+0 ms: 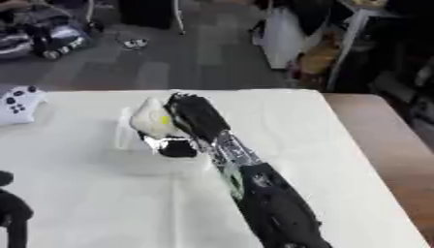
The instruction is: Pick up objects on the table and place them in the box.
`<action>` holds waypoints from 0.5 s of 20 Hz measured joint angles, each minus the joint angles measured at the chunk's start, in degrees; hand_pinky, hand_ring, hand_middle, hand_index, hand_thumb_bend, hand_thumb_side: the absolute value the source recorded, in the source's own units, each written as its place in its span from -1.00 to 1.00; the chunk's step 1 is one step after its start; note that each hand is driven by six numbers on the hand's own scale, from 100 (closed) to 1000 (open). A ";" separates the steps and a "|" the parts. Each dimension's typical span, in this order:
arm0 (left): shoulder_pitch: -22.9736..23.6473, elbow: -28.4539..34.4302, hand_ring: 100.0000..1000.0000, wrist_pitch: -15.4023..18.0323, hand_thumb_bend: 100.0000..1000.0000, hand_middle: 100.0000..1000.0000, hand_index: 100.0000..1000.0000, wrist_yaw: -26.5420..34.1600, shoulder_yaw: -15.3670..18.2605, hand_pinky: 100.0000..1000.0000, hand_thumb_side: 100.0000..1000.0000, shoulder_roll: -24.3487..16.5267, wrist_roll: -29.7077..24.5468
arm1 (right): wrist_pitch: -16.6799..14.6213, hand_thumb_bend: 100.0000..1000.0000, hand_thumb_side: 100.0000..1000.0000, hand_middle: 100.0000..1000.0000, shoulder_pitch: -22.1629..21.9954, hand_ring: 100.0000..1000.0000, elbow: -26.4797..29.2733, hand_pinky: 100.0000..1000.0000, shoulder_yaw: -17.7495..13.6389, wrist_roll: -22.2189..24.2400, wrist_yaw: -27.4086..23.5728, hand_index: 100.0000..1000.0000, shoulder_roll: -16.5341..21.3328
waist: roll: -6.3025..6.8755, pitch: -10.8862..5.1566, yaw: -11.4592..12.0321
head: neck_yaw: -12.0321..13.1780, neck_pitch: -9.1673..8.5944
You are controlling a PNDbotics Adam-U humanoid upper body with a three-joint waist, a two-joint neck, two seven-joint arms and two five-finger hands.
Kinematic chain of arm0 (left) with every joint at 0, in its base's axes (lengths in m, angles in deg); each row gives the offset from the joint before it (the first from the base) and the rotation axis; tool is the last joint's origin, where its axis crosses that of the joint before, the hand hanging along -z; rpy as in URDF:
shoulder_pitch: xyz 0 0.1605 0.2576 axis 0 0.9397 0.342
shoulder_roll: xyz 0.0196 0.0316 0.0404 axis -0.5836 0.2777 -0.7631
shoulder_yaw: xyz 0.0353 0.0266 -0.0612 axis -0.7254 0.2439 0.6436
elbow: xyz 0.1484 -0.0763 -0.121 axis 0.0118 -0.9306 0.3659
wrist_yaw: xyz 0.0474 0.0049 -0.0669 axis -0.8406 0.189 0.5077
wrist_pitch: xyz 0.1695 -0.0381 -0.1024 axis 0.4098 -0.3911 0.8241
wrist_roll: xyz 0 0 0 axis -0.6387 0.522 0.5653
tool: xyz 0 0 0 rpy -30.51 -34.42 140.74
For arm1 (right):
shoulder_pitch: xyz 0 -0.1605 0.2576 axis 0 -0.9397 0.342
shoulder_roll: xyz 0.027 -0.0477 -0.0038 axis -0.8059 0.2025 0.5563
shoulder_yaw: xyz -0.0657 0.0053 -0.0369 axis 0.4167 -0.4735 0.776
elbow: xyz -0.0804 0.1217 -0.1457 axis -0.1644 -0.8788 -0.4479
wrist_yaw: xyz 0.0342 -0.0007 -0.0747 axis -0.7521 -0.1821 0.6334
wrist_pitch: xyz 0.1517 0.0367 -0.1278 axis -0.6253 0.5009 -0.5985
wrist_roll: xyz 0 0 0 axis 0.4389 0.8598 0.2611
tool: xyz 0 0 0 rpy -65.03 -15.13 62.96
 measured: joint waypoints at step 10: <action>-3.10 0.00 0.42 -0.66 -0.13 0.71 0.83 0.89 -0.27 -0.32 0.84 1.01 -0.62 | 2.14 -0.72 0.49 -1.00 3.97 -1.00 -5.14 -1.00 -3.06 -3.65 3.27 -0.45 2.59 | -0.71 2.66 2.90 | 0.01 -1.91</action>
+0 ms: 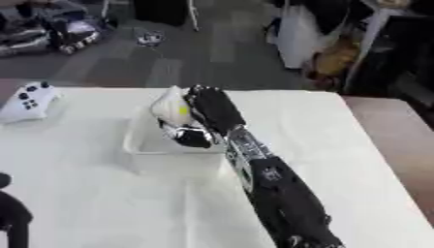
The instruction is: Pick up objects on the table and place them in the box.
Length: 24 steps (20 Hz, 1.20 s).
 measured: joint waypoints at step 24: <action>-2.17 0.00 0.43 0.63 -0.02 0.70 0.75 2.24 2.11 -0.28 0.72 -0.09 9.41 | -13.30 -0.66 0.54 -1.00 1.85 -1.00 -5.49 -1.00 -0.36 12.36 -28.31 -0.44 9.46 | -2.58 0.75 1.66 | 16.67 -1.01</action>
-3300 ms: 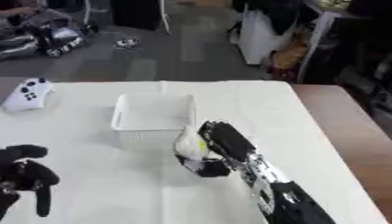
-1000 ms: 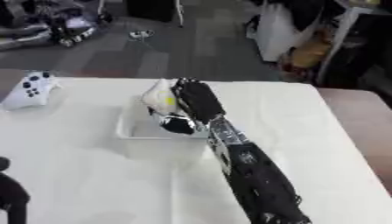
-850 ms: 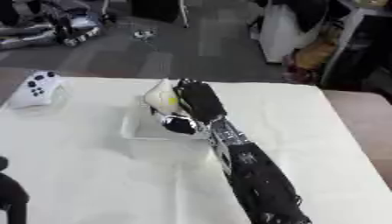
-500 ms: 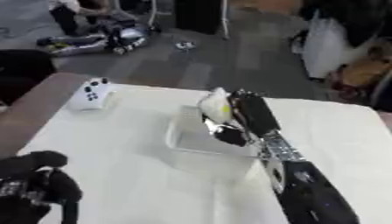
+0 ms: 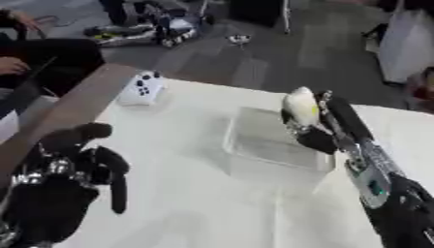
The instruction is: Pick up objects on the table and place them in the box.
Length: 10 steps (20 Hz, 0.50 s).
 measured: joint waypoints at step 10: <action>0.55 0.00 0.43 -0.07 -0.04 0.70 0.75 -0.44 -0.02 -0.30 0.75 -0.05 0.21 | -0.58 -0.66 0.56 -1.00 -0.78 -1.00 -0.56 -1.00 -0.42 0.66 -3.46 -0.44 1.40 | 0.14 0.00 -0.49 | -0.88 0.58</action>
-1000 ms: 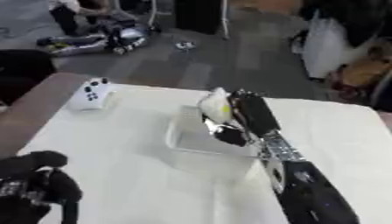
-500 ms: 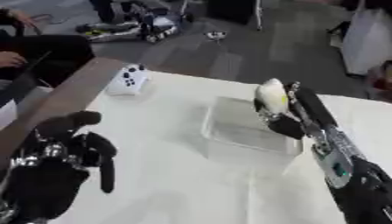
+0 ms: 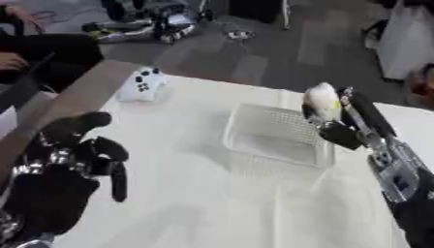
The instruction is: Pick up objects on the table and place them in the box.
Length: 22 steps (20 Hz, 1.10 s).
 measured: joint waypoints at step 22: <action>0.48 0.00 0.42 -0.25 -0.06 0.70 0.76 -1.05 -0.39 -0.31 0.78 0.01 -0.35 | -4.63 -0.05 1.00 0.51 0.51 0.26 -1.03 -0.13 1.47 9.73 8.20 0.62 -2.17 | 0.85 0.10 -0.30 | -8.11 0.52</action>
